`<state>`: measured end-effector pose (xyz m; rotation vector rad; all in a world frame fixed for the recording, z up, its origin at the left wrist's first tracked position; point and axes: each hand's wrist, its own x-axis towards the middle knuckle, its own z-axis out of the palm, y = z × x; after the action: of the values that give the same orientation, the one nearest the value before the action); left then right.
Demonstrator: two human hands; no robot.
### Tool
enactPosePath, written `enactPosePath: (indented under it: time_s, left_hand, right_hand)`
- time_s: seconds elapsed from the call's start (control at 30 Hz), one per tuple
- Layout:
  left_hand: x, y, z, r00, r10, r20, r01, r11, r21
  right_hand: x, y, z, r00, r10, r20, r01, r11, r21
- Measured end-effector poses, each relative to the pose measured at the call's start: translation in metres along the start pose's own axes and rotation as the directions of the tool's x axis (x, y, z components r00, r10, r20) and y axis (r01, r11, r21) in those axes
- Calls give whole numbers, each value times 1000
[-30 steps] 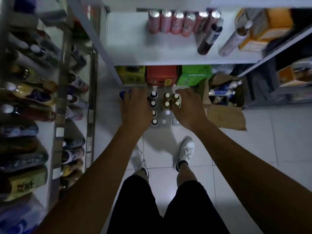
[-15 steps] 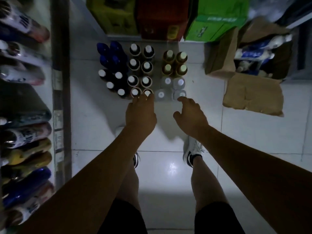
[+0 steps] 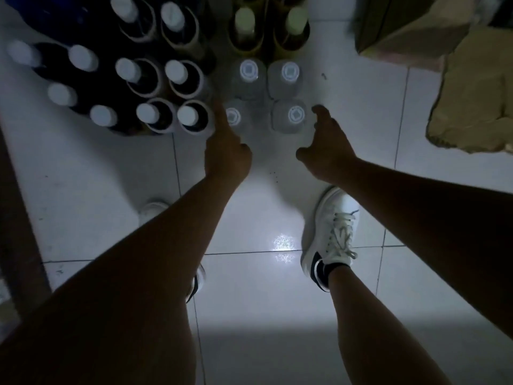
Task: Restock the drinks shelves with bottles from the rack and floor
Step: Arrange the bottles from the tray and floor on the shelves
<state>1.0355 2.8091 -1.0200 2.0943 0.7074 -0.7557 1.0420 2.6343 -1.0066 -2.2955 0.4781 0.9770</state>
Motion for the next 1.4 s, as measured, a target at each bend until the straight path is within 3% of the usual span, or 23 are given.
enactPosePath:
  time_s: [0.13,0.2,0.27,0.33,0.47,0.63,0.73,0.83,1.03,1.17,1.4]
  left_hand:
    - [26,-14,21,991,-8,-135,-12,988,-151]
    - [30,-19,30,994,-63,-88,48,986,-162]
    - [31,-25,38,996,-77,-36,75,996,-51]
    - [31,-32,42,996,-30,-84,36,997,69]
    - [45,-32,49,968,39,-246,-23,998,65]
    - [38,-20,48,967,158,-201,-168,985,-35]
    - [-1,-4,29,963,226,-148,-227,974,14]
    - [-48,26,-9,965,262,-25,-262,955,-137]
    - [-154,110,-132,918,394,41,-393,919,-27]
    - [-221,156,-235,867,462,189,-383,859,-340]
    - [-329,236,-375,873,481,-83,-432,683,-589]
  right_hand:
    - [38,16,16,993,-116,19,115,990,76]
    - [50,24,22,984,-180,-4,179,978,105]
    - [58,30,28,976,-212,-45,216,965,145]
    - [62,34,34,971,-226,-80,238,953,189]
    - [65,37,39,969,-231,-92,247,934,259]
    - [51,34,26,982,-148,-118,185,891,414]
    - [14,26,5,985,-151,-79,170,868,467]
    - [-32,7,-33,992,-123,-33,118,790,602]
    - [-148,-65,-130,988,-153,12,103,722,685]
    - [-235,-137,-191,954,-299,20,197,674,712]
    - [-360,-276,-271,875,-479,-61,326,493,806]
